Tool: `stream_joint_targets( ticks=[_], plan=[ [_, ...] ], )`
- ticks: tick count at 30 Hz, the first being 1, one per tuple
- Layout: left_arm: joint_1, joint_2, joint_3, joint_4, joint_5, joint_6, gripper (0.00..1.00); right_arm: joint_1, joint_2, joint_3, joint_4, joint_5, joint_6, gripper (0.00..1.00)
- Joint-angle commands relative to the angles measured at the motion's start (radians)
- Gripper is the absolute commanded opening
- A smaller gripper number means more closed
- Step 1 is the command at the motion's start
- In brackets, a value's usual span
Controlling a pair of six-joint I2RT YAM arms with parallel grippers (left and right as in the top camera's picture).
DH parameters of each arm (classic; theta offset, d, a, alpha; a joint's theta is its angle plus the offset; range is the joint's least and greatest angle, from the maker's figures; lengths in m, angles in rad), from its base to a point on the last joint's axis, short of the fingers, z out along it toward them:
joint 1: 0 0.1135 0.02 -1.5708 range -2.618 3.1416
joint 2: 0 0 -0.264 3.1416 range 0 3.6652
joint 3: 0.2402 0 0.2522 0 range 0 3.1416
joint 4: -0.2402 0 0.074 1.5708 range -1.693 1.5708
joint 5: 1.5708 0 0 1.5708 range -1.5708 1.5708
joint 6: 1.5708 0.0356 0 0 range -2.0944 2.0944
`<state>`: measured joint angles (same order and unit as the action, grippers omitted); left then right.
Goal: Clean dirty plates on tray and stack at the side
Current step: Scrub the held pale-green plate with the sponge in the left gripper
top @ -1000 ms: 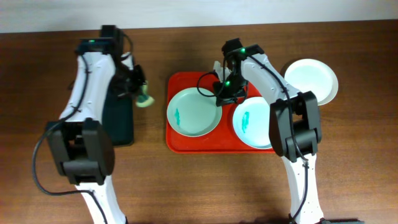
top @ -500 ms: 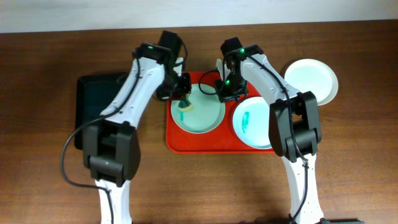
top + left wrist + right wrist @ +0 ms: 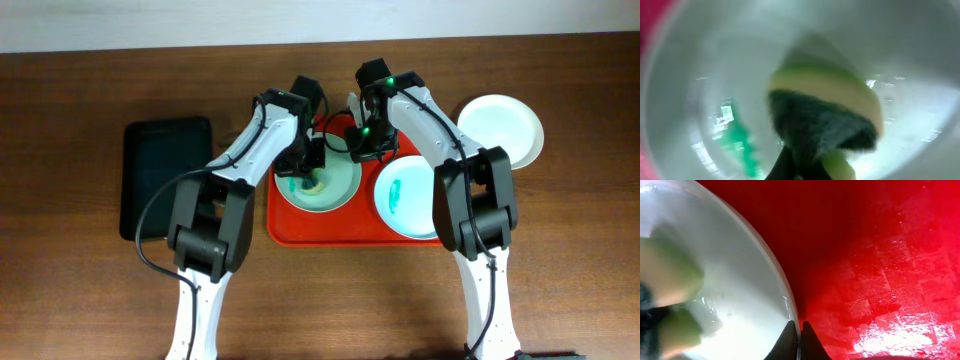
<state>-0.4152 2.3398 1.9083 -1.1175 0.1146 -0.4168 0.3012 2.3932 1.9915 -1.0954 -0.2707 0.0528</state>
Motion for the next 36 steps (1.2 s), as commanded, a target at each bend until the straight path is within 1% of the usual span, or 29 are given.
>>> stream_joint_targets(
  ticks=[1,3,4,8,10,13,14,15,18,20,23,24,26,28,29,31,34,36],
  plan=[
    [0.022,0.047,-0.01,-0.07,-0.38,-0.018,0.0,-0.014,0.006,-0.006,0.003,0.026,0.008,0.04],
    [0.036,0.047,-0.009,-0.102,-0.482,-0.043,0.0,-0.016,0.006,-0.006,0.003,0.041,0.008,0.04],
    [0.044,0.046,-0.008,-0.108,-0.5,-0.052,0.0,-0.016,0.006,-0.006,0.003,0.056,0.008,0.04],
    [0.067,0.041,0.028,-0.116,-0.474,-0.062,0.0,-0.016,0.006,-0.006,0.003,0.063,0.008,0.04],
    [0.072,0.03,0.073,-0.123,-0.401,-0.061,0.0,-0.015,0.006,-0.006,0.003,0.063,0.008,0.04],
    [0.081,-0.015,0.158,-0.112,-0.127,-0.061,0.0,-0.015,0.006,-0.006,0.003,0.063,0.008,0.04],
    [0.085,-0.025,0.162,-0.1,-0.066,-0.061,0.0,-0.015,0.006,-0.006,0.003,0.063,0.008,0.04],
    [0.086,-0.026,0.162,-0.093,-0.035,-0.061,0.0,-0.015,0.006,-0.006,0.005,0.063,0.008,0.04],
    [0.082,-0.005,0.142,-0.086,-0.014,-0.061,0.0,-0.015,0.006,-0.006,0.018,0.063,0.008,0.04],
    [0.076,0.012,0.114,-0.07,0.051,-0.055,0.0,-0.014,0.006,-0.006,0.022,0.062,0.008,0.04],
    [0.07,0.017,0.039,0.017,0.158,0.029,0.0,-0.013,0.006,-0.006,0.023,0.062,0.008,0.04],
    [0.071,0.017,0.029,0.023,0.15,0.037,0.0,-0.014,0.009,-0.006,0.024,0.062,0.008,0.04],
    [0.071,0.017,0.001,0.034,0.063,0.051,0.0,-0.014,0.016,-0.006,0.026,0.062,0.008,0.04],
    [0.071,0.017,-0.016,0.029,-0.094,0.051,0.0,-0.013,0.027,-0.006,0.026,0.062,0.008,0.04],
    [0.072,0.017,-0.024,0.016,-0.201,0.051,0.0,-0.014,0.034,-0.006,0.026,0.062,0.008,0.04],
    [0.074,0.016,-0.022,-0.023,-0.352,0.034,0.0,-0.013,0.045,-0.006,0.029,0.063,0.008,0.04],
    [0.088,-0.006,0.02,-0.116,-0.43,-0.078,0.0,-0.014,0.042,-0.003,0.032,0.063,0.008,0.04],
    [0.108,-0.053,0.059,-0.157,-0.422,-0.122,0.0,-0.014,0.033,0.004,0.027,0.071,0.008,0.04]
  ],
)
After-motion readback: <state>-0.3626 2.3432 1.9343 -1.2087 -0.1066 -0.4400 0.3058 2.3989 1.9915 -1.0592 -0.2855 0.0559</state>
